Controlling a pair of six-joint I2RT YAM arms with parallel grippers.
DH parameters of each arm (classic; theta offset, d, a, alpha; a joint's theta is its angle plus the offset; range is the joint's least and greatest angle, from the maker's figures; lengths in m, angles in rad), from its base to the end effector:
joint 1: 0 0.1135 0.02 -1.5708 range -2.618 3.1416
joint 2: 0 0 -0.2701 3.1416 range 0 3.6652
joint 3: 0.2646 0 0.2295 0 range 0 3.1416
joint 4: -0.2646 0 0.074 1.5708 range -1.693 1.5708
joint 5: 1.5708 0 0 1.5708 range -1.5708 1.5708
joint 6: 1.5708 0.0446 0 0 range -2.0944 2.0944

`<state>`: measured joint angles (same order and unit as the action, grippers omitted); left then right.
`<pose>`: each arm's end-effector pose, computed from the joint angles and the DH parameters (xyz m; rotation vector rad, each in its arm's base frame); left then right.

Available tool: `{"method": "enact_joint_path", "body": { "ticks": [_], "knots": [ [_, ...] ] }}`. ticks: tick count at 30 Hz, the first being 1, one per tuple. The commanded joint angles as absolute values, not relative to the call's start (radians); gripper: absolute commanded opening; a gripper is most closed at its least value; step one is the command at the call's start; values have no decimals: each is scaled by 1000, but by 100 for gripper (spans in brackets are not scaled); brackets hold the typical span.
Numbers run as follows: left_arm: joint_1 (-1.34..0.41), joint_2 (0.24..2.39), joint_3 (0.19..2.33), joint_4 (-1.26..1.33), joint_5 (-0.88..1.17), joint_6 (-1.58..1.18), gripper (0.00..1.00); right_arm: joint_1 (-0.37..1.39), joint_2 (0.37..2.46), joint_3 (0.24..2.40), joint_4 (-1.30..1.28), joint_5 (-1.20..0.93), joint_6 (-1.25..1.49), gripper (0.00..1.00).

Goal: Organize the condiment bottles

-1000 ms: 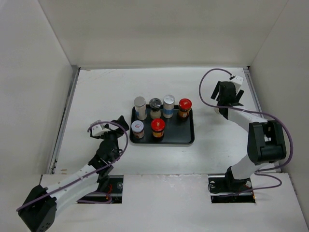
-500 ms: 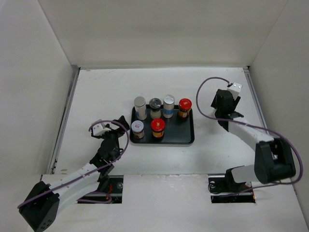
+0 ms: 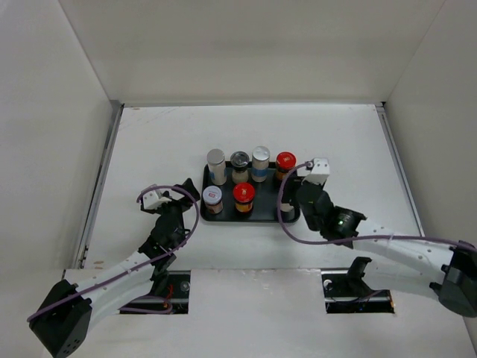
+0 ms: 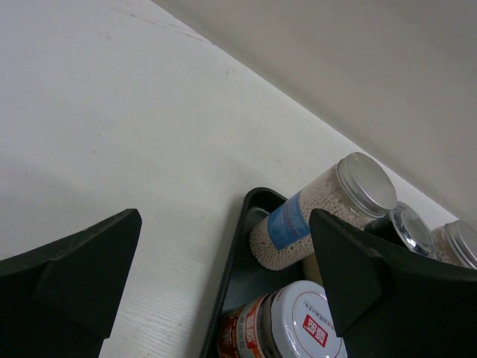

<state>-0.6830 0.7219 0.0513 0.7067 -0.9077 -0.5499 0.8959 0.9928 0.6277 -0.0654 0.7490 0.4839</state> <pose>0.1226 -0.0545 0.2050 -0.6080 1.4314 -0.2795 0.1472 0.1354 0.2722 0.0771 1.8843 0.1919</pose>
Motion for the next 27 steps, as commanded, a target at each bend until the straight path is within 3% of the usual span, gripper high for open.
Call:
{"method": "enact_joint_path", "body": {
  "ticks": [1, 8, 13, 15, 18, 27],
  "knots": [
    [-676, 712, 29, 747, -910, -552, 100, 947, 1061, 661, 50, 816, 540, 54],
    [-668, 695, 44, 686, -910, -558, 100, 969, 1238, 666, 199, 830, 503, 57],
    [-666, 712, 71, 644, -905, -560, 100, 969, 1284, 647, 219, 836, 503, 67],
    [-665, 724, 81, 629, -911, -571, 100, 969, 1287, 644, 210, 836, 500, 76],
    [-651, 779, 115, 601, -923, -595, 100, 966, 1244, 641, 181, 831, 486, 100],
    [-627, 756, 271, 332, -902, -644, 100, 860, 876, 568, 104, 838, 460, 100]
  ]
}}
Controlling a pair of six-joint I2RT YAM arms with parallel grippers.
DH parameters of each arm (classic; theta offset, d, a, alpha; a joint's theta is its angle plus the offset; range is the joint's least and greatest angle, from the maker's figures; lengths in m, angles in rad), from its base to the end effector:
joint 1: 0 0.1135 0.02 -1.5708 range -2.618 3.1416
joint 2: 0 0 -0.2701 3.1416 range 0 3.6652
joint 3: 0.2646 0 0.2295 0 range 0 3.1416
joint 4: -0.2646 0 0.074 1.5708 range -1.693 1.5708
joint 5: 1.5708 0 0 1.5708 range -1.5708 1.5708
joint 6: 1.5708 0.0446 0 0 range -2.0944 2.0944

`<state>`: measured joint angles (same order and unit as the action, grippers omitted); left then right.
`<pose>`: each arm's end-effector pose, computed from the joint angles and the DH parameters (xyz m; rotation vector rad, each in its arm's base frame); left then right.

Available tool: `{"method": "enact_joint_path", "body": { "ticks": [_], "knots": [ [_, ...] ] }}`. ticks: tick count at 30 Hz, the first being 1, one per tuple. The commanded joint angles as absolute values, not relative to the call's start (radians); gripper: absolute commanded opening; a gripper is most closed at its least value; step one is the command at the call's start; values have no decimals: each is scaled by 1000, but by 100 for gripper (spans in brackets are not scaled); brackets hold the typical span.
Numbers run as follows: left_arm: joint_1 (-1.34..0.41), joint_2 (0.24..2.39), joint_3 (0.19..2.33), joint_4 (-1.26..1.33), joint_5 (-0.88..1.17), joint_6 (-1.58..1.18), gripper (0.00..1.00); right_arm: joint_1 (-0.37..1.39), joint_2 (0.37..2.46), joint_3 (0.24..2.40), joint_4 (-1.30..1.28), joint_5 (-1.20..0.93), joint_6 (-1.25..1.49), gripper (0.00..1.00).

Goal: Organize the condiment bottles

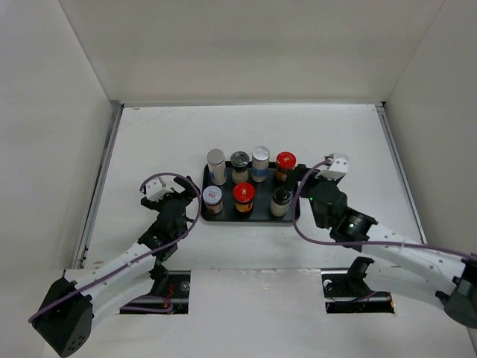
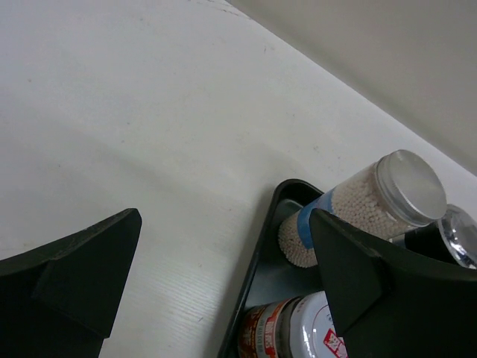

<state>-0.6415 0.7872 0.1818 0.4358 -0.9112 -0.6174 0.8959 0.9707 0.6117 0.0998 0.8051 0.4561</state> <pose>0.1377 -0.0588 0.2110 -0.6216 1.5573 -0.1556 0.1484 0.1340 0.2879 0.1695 1.7477 0.2490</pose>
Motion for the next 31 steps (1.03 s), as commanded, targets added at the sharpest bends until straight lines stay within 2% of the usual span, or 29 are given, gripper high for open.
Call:
{"method": "enact_joint_path", "body": {
  "ticks": [1, 5, 9, 14, 17, 22, 31],
  "knots": [
    [-625, 750, 294, 296, -896, -650, 100, 845, 838, 545, 98, 844, 477, 100],
    [-601, 710, 351, 224, -903, -655, 100, 794, 747, 471, 57, 874, 570, 100],
    [-538, 715, 414, 106, -853, -647, 100, 730, 747, 440, 52, 836, 644, 100],
    [-417, 813, 511, -30, -775, -681, 100, 587, 787, 416, 207, 798, 710, 100],
    [-363, 890, 595, -121, -691, -695, 100, 504, 804, 434, 274, 700, 748, 100],
    [-335, 914, 686, -207, -629, -709, 100, 496, 825, 378, 314, 663, 848, 100],
    [-352, 900, 729, -259, -635, -700, 100, 469, 870, 371, 325, 675, 824, 100]
  ]
}}
